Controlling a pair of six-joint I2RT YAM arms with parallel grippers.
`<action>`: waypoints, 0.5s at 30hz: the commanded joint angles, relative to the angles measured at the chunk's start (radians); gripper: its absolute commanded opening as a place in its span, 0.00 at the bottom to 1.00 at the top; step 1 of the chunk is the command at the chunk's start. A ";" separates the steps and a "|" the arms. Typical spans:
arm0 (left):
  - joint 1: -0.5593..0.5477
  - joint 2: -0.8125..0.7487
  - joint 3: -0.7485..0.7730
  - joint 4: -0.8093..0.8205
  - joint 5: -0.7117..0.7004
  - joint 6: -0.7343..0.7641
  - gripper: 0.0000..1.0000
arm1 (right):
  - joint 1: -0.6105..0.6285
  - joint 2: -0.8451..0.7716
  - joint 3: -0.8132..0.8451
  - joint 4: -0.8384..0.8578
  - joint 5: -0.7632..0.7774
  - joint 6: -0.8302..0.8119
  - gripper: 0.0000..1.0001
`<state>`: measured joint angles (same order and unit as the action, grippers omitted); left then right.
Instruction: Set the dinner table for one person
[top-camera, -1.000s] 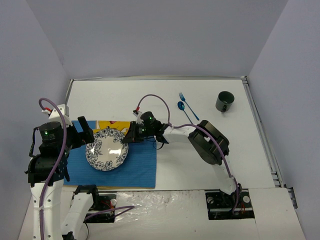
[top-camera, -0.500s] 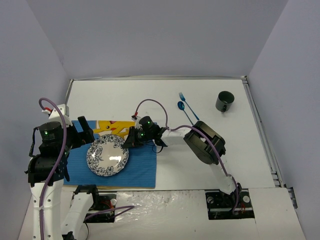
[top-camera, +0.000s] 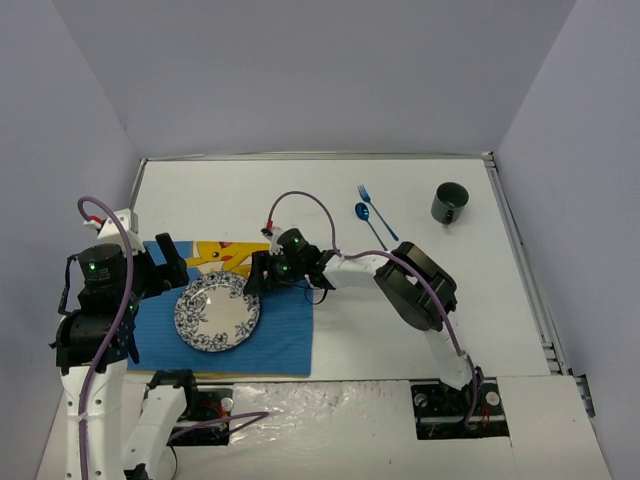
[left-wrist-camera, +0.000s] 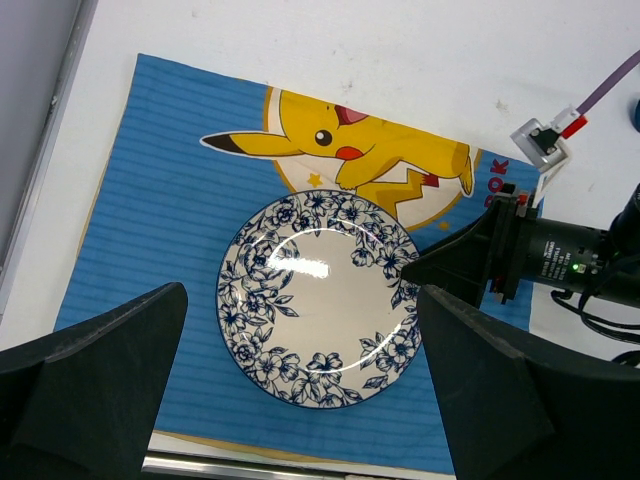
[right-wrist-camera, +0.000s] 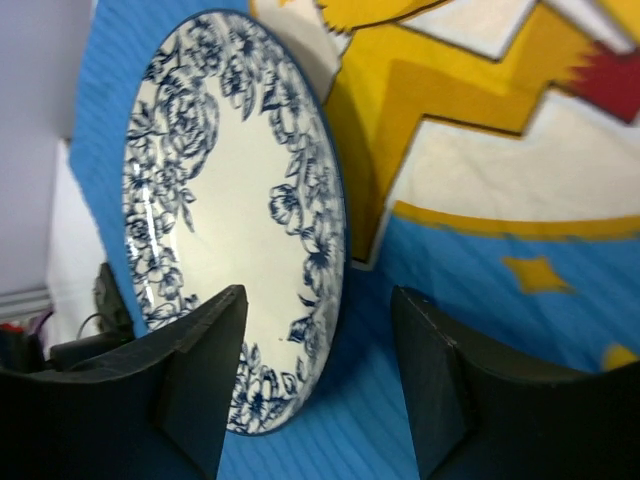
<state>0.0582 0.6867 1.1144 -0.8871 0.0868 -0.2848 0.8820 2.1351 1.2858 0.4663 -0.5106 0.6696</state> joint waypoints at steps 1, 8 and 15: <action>-0.004 0.004 -0.005 0.043 0.013 -0.007 0.97 | -0.053 -0.177 0.034 -0.207 0.201 -0.206 0.65; -0.004 -0.008 -0.045 0.082 0.034 -0.017 0.97 | -0.202 -0.492 -0.076 -0.321 0.522 -0.403 0.86; -0.004 -0.012 -0.100 0.168 0.062 -0.020 0.97 | -0.490 -0.684 -0.166 -0.402 0.624 -0.536 0.98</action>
<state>0.0579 0.6720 1.0262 -0.8452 0.1196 -0.2924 0.5254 1.5232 1.1509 0.1347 0.0029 0.2541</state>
